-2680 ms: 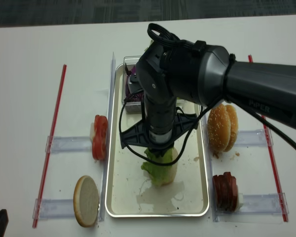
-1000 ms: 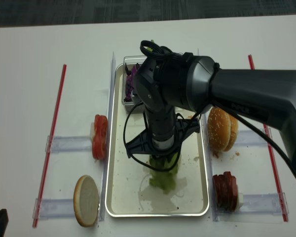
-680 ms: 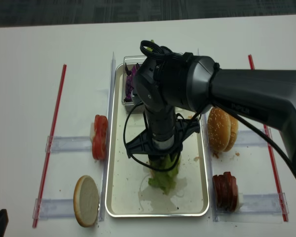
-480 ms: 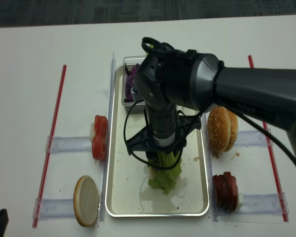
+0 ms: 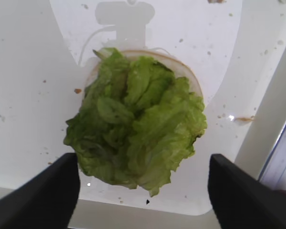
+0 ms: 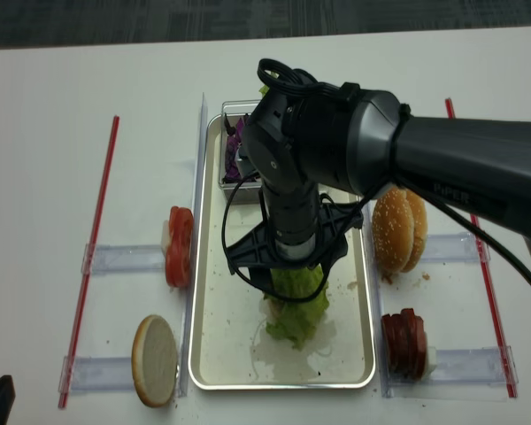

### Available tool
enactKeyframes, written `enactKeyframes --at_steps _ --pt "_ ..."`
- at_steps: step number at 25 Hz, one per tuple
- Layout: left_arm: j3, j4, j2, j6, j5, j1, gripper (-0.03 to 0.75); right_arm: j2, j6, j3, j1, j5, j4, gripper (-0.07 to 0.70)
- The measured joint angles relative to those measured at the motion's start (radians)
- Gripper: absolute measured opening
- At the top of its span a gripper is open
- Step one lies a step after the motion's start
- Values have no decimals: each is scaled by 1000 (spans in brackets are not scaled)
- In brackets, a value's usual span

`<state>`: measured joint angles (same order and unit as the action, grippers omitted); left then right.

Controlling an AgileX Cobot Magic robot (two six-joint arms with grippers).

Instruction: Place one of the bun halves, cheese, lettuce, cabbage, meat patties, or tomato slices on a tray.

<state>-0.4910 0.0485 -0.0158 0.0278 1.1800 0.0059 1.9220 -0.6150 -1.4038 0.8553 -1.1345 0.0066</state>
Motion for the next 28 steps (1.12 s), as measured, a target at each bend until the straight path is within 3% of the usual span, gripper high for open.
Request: enactKeyframes --at_steps 17,24,28 --pt "0 0 0 0 0 0 439 0 -14 -3 -4 -2 -28 580" --pt "0 0 0 0 0 0 439 0 1 -94 -80 -10 -25 580" --pt "0 0 0 0 0 0 439 10 52 -159 -143 -48 9 580"
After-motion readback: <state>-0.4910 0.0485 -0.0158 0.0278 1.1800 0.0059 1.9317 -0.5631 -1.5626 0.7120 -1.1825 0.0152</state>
